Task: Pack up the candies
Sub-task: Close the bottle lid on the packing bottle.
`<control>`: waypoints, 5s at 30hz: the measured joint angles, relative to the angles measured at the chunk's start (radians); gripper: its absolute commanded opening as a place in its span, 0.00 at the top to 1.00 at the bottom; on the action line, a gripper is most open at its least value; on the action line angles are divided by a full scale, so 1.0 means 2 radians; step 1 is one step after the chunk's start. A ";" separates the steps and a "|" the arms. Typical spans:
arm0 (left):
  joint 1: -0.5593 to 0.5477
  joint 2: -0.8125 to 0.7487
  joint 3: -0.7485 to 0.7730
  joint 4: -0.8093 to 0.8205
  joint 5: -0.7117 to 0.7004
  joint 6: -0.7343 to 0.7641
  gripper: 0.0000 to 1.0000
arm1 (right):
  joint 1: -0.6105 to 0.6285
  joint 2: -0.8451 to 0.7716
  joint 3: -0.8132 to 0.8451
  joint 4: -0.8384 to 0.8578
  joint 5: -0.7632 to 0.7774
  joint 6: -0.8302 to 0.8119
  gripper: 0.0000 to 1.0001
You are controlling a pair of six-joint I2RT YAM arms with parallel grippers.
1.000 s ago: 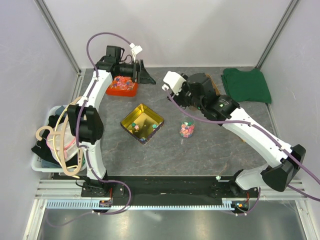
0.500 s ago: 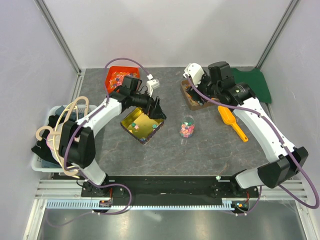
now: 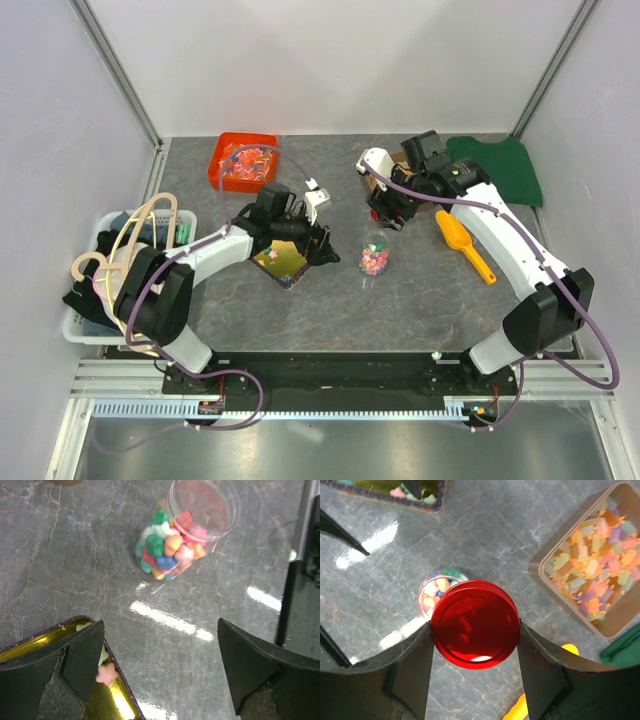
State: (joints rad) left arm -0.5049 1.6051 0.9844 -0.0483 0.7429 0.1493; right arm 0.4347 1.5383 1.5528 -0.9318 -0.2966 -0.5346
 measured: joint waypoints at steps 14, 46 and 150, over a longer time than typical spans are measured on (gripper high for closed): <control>-0.064 0.036 -0.117 0.287 -0.081 -0.026 0.01 | 0.001 0.004 -0.030 -0.021 -0.018 -0.010 0.52; -0.126 0.180 -0.187 0.670 -0.095 -0.072 0.01 | 0.028 0.015 -0.045 -0.026 -0.019 -0.006 0.53; -0.187 0.322 -0.068 0.687 -0.148 -0.124 0.01 | -0.023 0.029 -0.090 -0.043 -0.038 -0.010 0.56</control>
State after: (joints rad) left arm -0.8787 2.2490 0.8490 1.3258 0.4469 -0.0982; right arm 0.3878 1.5963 1.3735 -1.0180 -0.3725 -0.5541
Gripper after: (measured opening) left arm 0.993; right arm 0.675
